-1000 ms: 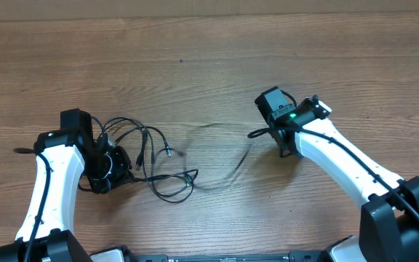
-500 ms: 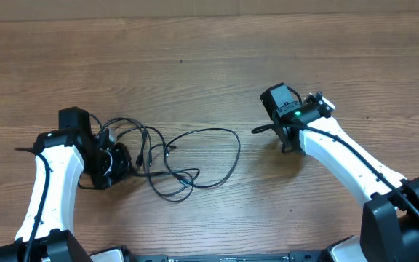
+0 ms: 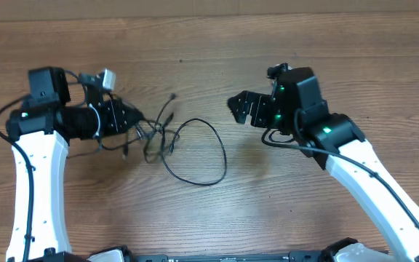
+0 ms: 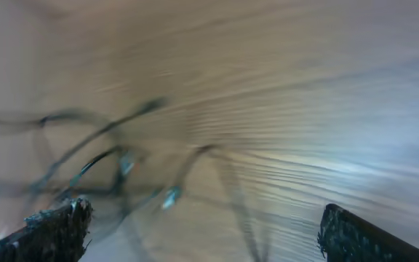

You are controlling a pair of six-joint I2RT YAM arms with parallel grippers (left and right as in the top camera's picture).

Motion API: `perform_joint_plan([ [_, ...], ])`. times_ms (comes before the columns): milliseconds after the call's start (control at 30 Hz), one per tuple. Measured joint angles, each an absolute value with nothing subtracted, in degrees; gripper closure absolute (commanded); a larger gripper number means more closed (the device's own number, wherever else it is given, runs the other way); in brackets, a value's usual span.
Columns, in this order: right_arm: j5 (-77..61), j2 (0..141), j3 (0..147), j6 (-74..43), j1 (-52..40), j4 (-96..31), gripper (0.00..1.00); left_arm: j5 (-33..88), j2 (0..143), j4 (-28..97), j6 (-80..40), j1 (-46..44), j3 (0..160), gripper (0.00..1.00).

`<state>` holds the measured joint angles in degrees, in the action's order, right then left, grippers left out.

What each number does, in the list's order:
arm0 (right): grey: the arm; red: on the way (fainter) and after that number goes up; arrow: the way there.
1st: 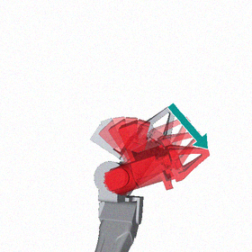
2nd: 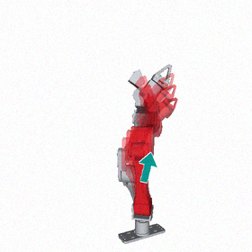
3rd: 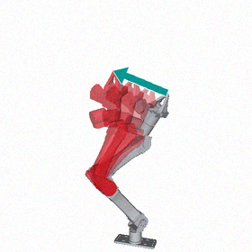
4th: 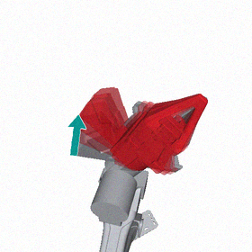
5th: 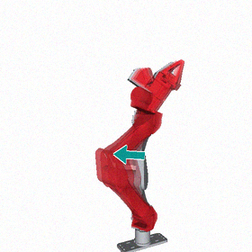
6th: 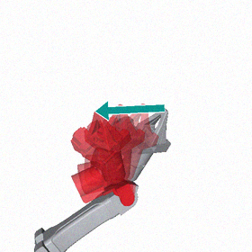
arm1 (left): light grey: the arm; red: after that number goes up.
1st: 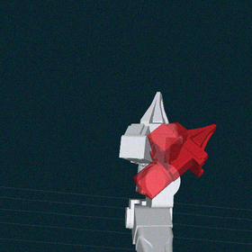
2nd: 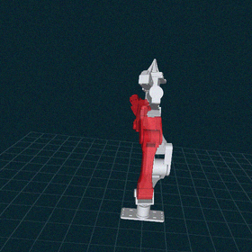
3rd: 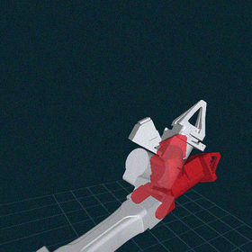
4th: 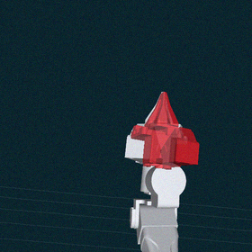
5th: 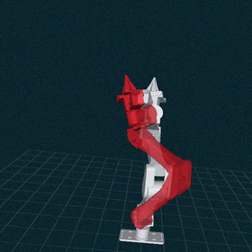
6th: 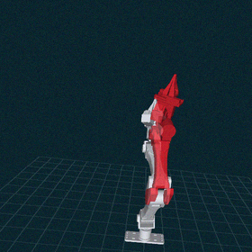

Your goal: Untangle cables

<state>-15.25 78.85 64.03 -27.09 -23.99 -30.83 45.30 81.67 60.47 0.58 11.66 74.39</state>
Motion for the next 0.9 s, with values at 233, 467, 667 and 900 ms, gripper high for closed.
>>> perform_joint_plan([
  [233,-32.58,77.95,64.03,-23.09,-23.99,-24.88,0.00,51.99,81.21,53.15,2.09,8.16,77.91,0.96],
  [467,-38.68,77.95,64.03,-22.37,-24.01,-24.21,0.00,58.92,81.21,46.85,1.23,6.17,78.15,0.96],
  [667,-39.70,77.93,64.03,-22.24,-24.01,-24.25,0.00,60.49,81.21,46.52,-0.16,6.09,78.15,0.96],
  [900,-40.12,77.95,64.03,-22.17,-24.01,-24.29,0.00,63.59,81.21,39.03,-4.36,6.09,78.15,0.96],
])
